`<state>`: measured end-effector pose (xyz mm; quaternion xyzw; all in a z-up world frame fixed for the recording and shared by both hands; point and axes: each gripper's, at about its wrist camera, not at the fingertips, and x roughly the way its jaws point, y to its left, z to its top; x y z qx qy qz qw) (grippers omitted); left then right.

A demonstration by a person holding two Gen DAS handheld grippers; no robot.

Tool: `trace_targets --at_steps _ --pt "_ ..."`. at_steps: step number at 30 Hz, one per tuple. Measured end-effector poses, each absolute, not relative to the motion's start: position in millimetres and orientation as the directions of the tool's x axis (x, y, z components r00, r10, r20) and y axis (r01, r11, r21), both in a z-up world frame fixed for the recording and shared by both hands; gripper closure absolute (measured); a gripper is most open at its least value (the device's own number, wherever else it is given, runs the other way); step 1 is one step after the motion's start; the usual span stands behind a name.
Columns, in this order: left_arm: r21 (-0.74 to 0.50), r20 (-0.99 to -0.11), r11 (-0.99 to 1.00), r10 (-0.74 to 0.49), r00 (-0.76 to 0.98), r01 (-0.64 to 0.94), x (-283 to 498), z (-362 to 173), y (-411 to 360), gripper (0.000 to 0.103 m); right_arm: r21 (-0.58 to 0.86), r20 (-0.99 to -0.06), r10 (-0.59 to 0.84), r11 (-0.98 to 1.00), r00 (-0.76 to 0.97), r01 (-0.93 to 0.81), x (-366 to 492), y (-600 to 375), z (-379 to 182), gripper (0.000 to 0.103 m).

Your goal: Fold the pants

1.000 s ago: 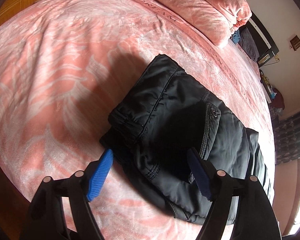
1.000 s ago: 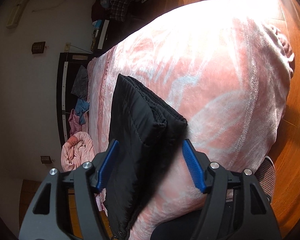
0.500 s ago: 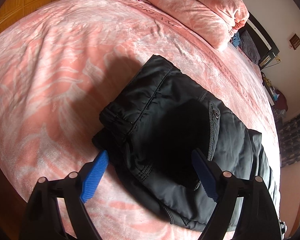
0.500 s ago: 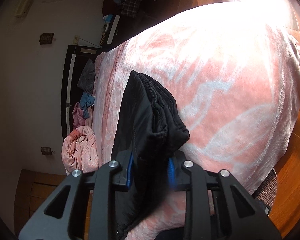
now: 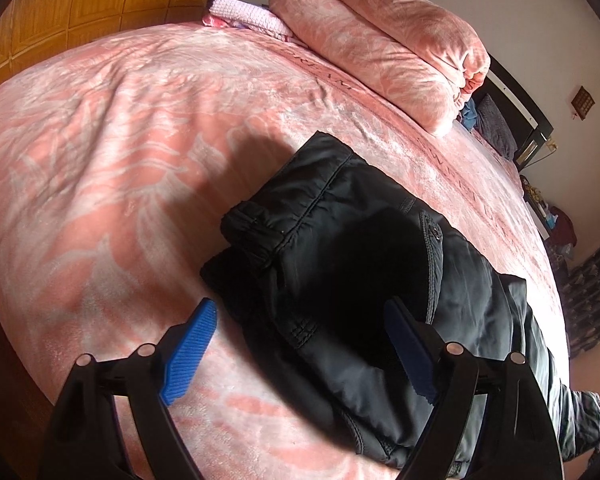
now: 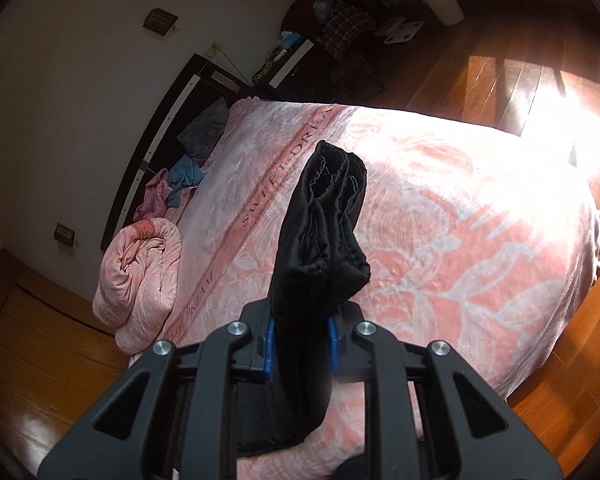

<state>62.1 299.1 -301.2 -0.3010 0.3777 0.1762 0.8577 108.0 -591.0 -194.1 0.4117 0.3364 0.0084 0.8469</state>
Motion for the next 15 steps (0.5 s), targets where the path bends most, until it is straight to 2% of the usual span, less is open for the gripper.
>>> trace_targets --at_steps 15 --pt "-0.47 -0.734 0.701 0.026 0.678 -0.536 53.6 -312.0 310.2 0.016 0.591 -0.565 0.265 0.79 0.781 0.16 121.1 -523.1 -138.6 0.084"
